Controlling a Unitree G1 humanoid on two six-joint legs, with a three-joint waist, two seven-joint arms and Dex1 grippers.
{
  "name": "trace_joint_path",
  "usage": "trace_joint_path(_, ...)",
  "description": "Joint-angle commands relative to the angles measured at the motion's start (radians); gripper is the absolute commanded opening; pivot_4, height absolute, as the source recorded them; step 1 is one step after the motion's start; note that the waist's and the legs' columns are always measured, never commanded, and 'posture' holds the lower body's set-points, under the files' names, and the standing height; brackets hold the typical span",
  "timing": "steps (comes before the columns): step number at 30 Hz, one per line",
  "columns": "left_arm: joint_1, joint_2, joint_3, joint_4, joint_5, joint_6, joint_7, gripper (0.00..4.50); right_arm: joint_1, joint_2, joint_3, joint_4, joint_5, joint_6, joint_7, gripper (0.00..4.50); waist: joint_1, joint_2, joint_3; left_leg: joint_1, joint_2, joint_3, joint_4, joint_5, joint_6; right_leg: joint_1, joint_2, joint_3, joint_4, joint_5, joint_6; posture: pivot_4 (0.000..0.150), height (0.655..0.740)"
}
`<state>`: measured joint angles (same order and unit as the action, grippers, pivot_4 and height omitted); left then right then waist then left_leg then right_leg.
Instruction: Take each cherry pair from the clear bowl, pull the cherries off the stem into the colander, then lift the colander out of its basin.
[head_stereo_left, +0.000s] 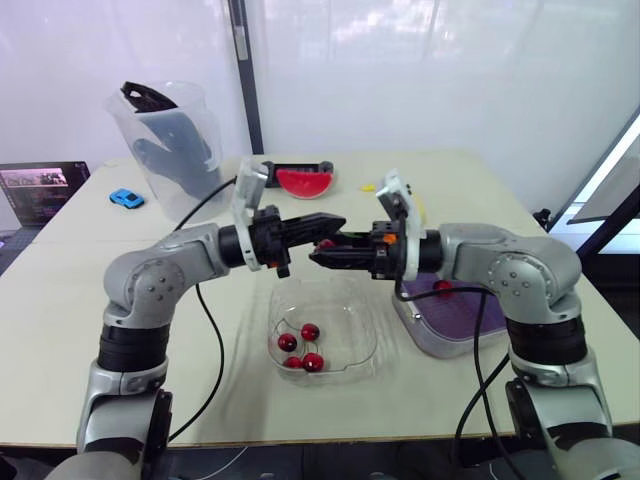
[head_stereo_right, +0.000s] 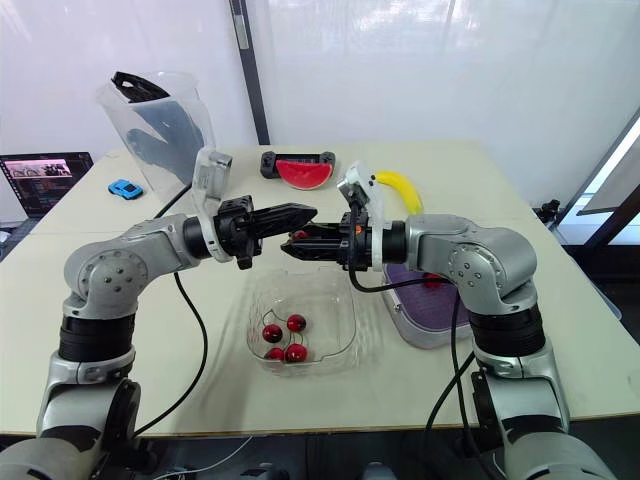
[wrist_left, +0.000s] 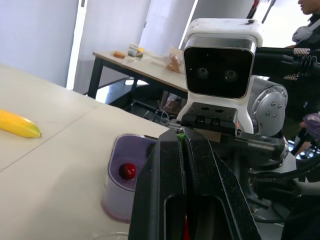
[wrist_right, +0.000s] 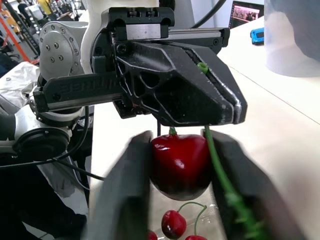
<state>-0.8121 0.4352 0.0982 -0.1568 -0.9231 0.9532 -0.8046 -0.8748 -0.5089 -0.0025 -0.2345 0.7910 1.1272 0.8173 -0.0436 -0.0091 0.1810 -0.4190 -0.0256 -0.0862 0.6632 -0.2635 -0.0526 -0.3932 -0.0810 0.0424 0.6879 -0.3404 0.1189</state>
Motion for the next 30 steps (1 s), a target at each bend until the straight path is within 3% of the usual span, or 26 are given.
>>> trace_joint_path(1,-0.022,0.009,0.008,-0.010,0.002,-0.021,-0.005,0.00,-0.022,-0.006,-0.007,-0.022,0.014,-0.014,0.000,1.51,0.000,0.000,0.000,0.000,0.000,0.000,0.000,0.000,0.000,0.000,0.000,0.000,0.000,0.000,0.000,0.150,0.7400)
trace_joint_path(30,-0.030,-0.001,0.011,0.006,0.009,-0.034,-0.009,0.00,0.038,-0.195,0.075,-0.021,-0.039,-0.022,0.091,1.51,0.001,0.000,0.000,0.000,0.000,0.000,0.000,0.000,0.001,0.000,0.000,0.000,0.000,0.000,0.000,0.150,0.7400)
